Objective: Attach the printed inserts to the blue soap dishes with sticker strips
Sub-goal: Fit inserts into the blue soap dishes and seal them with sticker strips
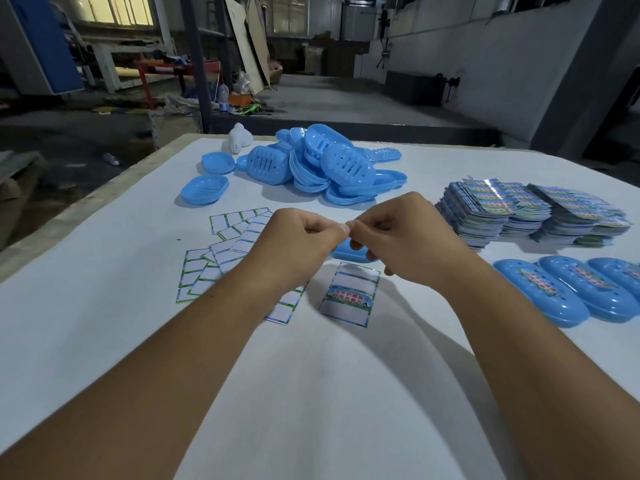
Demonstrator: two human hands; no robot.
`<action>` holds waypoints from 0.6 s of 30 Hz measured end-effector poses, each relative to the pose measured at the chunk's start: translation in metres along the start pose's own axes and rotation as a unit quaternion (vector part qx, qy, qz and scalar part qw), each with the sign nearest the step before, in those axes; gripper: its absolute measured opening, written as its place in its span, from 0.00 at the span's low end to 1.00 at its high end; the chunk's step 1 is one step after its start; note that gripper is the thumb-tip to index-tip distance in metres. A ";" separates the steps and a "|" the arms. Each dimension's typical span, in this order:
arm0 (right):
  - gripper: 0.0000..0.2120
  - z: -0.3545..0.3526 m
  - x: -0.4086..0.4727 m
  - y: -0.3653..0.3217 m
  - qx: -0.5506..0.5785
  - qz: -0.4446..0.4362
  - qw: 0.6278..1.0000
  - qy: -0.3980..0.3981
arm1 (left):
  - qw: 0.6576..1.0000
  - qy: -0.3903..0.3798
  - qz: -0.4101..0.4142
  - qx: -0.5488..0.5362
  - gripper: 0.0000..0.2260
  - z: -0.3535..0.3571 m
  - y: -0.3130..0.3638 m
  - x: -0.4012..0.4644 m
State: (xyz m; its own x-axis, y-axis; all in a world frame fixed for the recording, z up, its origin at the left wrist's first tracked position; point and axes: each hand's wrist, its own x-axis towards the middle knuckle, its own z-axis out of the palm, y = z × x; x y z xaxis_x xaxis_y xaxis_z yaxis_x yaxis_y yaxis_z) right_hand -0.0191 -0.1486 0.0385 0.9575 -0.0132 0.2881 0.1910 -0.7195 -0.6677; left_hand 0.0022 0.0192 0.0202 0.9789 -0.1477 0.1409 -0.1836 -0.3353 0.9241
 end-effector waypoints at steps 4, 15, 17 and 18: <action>0.13 0.001 0.006 0.008 -0.009 0.008 1.000 0.002 | 1.000 0.023 0.006 -0.011 0.08 0.000 -0.003 0.003; 0.12 -0.004 0.013 0.018 0.084 0.092 0.991 0.040 | 0.999 0.039 0.020 -0.018 0.06 0.001 -0.007 0.013; 0.13 -0.005 0.014 0.018 0.106 0.110 0.987 0.051 | 0.998 0.052 0.014 -0.012 0.08 0.002 -0.006 0.019; 0.13 -0.005 0.015 0.018 0.119 0.116 0.984 0.056 | 0.998 0.058 0.009 -0.008 0.10 0.004 -0.005 0.023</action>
State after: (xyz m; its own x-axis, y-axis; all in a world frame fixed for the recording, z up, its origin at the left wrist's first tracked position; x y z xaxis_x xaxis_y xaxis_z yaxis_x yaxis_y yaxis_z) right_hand -0.0029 -0.1654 0.0346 0.9543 -0.2437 0.1728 0.0273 -0.5049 -0.8628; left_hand 0.0255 0.0140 0.0175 0.9795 -0.0437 0.1969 -0.2004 -0.3187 0.9264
